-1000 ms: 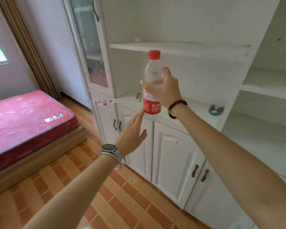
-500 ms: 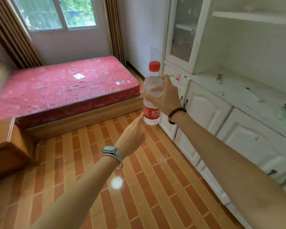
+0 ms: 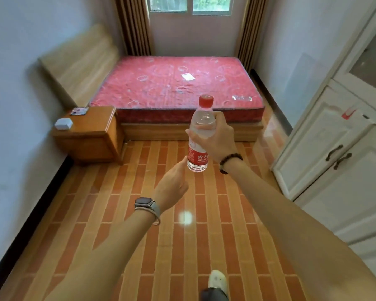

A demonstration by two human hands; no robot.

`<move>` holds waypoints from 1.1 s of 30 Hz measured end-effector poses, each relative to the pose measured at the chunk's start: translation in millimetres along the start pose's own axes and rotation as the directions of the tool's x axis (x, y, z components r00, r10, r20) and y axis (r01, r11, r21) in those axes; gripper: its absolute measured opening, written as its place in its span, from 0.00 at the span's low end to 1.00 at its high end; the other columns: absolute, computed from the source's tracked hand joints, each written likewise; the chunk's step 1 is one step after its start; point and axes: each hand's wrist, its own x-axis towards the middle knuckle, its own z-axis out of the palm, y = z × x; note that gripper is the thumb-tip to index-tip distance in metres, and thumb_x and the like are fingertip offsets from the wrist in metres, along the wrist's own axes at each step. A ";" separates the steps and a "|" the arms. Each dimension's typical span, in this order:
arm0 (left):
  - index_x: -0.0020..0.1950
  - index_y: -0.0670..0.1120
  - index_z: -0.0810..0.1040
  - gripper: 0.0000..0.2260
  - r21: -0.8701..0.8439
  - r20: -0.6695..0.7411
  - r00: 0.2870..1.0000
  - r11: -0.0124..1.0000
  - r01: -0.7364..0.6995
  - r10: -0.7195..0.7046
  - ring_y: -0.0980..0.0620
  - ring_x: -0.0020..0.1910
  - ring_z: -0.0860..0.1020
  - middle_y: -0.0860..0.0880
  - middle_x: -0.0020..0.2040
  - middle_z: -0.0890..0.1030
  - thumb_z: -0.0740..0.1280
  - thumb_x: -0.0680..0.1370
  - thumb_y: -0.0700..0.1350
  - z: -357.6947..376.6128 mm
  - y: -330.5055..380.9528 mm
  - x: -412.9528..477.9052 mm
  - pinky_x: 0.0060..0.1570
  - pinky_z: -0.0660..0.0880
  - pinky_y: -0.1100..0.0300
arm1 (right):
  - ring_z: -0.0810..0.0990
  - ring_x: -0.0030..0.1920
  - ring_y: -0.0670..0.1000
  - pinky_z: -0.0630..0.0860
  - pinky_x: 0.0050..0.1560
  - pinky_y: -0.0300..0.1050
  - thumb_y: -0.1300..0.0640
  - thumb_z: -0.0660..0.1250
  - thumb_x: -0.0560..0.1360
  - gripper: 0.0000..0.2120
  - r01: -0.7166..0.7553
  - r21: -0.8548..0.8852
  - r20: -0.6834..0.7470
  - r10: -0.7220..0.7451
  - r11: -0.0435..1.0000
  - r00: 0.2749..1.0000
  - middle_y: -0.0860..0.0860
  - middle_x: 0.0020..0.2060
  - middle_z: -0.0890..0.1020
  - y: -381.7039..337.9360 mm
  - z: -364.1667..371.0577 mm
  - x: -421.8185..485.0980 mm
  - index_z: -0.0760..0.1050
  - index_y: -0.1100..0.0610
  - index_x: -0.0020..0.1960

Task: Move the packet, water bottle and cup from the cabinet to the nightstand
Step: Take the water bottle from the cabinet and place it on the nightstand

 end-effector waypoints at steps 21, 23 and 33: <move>0.76 0.48 0.55 0.29 -0.002 -0.292 0.884 0.924 0.382 -0.366 0.49 0.60 0.75 0.48 0.69 0.72 0.64 0.78 0.41 -42.3 -123.4 73.0 0.56 0.65 0.67 | 0.81 0.48 0.42 0.73 0.45 0.28 0.43 0.77 0.66 0.30 0.131 0.229 0.379 -0.212 0.965 0.901 0.49 0.51 0.83 5.0 170.4 151.2 0.69 0.54 0.60; 0.76 0.47 0.55 0.29 0.013 -0.289 0.892 0.930 0.368 -0.349 0.50 0.61 0.74 0.47 0.69 0.71 0.63 0.78 0.40 -47.6 -138.5 80.3 0.59 0.65 0.66 | 0.81 0.50 0.43 0.77 0.48 0.34 0.42 0.77 0.65 0.31 0.131 0.237 0.399 -0.219 0.963 0.890 0.48 0.51 0.83 5.7 189.0 163.4 0.69 0.53 0.61; 0.77 0.49 0.54 0.29 -0.080 -0.287 0.864 0.909 0.409 -0.414 0.53 0.65 0.71 0.50 0.71 0.69 0.63 0.78 0.42 -98.1 -261.1 142.6 0.64 0.68 0.60 | 0.81 0.51 0.46 0.80 0.51 0.43 0.41 0.77 0.65 0.32 0.152 0.201 0.451 -0.230 0.968 0.862 0.48 0.52 0.82 -8.6 309.1 253.9 0.69 0.53 0.61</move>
